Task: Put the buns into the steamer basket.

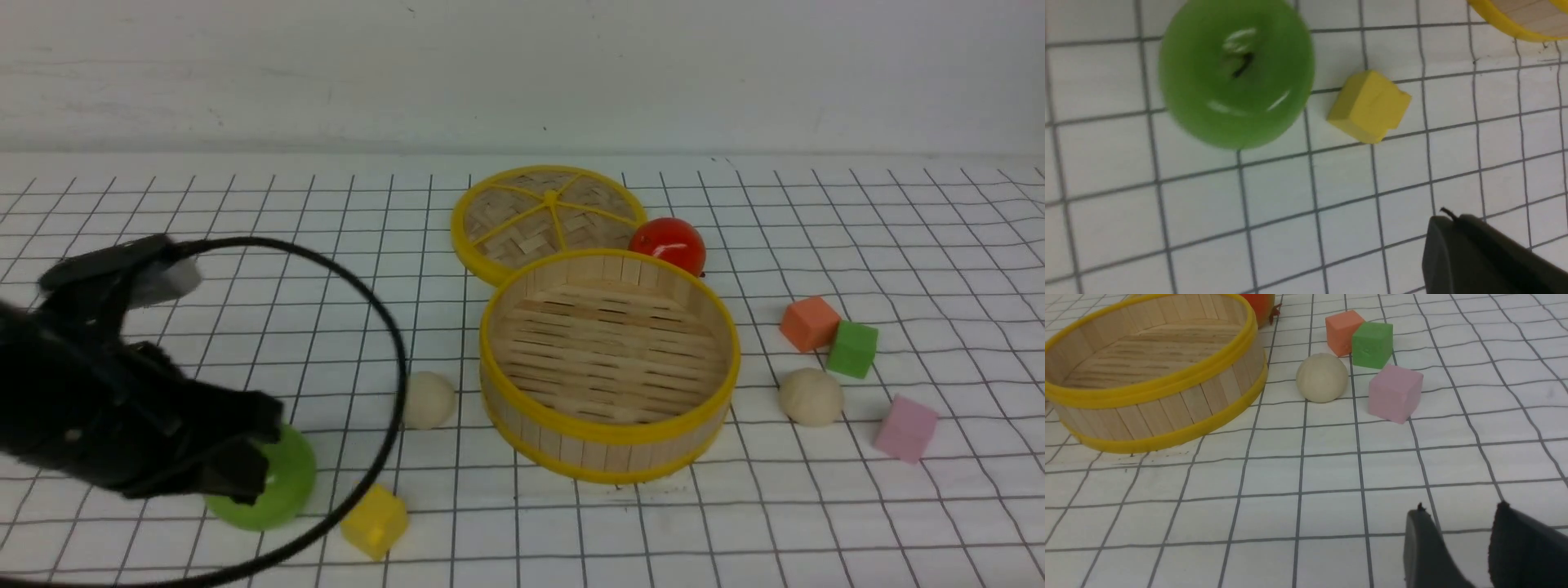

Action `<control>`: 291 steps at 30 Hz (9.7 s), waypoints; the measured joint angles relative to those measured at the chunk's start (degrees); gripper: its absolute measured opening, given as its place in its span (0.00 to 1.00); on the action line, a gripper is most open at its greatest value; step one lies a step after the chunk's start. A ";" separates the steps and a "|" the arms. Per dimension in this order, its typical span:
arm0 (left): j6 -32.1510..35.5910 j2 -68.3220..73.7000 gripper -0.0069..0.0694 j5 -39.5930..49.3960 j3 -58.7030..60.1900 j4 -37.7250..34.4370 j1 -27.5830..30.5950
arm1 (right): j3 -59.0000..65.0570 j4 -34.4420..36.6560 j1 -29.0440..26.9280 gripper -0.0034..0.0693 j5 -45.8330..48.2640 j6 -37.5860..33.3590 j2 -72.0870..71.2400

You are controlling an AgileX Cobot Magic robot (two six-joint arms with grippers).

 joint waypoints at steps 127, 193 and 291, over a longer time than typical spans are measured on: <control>-11.26 -36.62 0.07 -32.56 24.38 12.96 -20.40 | 0.50 9.03 0.00 0.38 -7.66 7.10 0.00; -11.26 -50.45 0.09 -38.81 42.37 12.80 -20.40 | -81.21 3.28 3.40 0.30 20.48 -3.79 113.20; -11.26 -50.45 0.15 -38.66 42.44 12.80 -20.40 | -0.28 -3.05 -1.14 0.02 0.96 2.09 -0.02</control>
